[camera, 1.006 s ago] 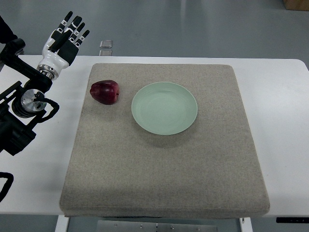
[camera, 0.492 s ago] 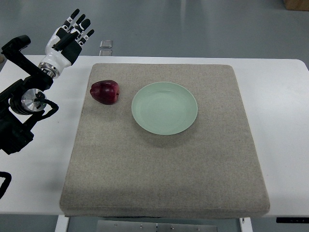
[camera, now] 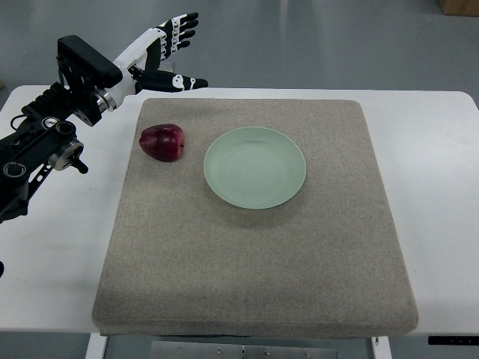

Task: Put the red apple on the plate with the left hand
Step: 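Swing the left hand over the table toward the red apple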

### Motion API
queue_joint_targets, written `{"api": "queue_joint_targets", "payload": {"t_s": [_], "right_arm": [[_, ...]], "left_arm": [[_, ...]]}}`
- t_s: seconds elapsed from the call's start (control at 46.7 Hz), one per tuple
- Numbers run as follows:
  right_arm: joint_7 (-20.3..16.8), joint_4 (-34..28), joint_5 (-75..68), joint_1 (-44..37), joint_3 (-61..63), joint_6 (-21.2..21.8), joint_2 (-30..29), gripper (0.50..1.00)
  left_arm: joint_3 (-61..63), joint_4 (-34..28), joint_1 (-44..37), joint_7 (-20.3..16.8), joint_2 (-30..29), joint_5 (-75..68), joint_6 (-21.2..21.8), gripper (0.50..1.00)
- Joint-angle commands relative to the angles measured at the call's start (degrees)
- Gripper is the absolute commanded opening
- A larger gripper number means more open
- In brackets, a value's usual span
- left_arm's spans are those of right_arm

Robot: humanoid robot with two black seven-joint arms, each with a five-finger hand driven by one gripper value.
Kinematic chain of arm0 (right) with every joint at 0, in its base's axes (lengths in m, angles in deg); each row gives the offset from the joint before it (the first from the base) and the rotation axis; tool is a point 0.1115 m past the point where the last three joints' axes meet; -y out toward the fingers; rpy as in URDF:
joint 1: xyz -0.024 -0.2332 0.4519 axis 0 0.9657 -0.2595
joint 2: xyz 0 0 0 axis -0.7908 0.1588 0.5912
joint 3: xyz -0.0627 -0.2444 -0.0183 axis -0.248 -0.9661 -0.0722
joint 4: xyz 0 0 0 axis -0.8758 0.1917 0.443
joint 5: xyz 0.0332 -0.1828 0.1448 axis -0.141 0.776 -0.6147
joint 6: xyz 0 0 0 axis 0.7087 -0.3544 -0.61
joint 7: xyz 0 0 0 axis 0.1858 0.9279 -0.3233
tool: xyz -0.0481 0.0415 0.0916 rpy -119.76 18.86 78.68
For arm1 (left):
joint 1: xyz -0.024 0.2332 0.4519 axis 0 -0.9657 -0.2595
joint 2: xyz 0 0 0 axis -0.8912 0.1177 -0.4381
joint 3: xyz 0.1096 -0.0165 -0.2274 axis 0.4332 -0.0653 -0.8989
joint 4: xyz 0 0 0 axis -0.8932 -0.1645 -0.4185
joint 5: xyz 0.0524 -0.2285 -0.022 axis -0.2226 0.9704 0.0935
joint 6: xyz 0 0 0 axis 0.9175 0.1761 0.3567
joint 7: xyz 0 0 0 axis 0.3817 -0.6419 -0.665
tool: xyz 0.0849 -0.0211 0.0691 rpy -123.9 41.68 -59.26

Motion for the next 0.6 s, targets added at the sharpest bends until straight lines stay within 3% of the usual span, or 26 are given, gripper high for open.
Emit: {"api": "queue_joint_targets", "payload": {"t_s": [0.0,0.3,0.492,0.578], "right_arm": [[0.0,0.0,0.0,0.0,-0.02,0.0,0.0,0.93],[0.0,0.0,0.0,0.0,-0.02,0.0,0.0,0.93],[0.0,0.0,0.0,0.0,-0.02,0.0,0.0,0.93],[0.0,0.0,0.0,0.0,-0.02,0.0,0.0,0.93]], "left_arm": [[4.09,0.35,1.72,0.05,-1.74,-0.87,1.59,1.0],[11.91,3.77,4.62,0.05,-8.33,-1.92,1.59,1.0],[16.92,5.09,7.87,0.93,-12.55,-11.32,1.5,1.0],[17.8,6.14,9.72,1.01,-14.66,-13.61,-0.68,1.0]]}}
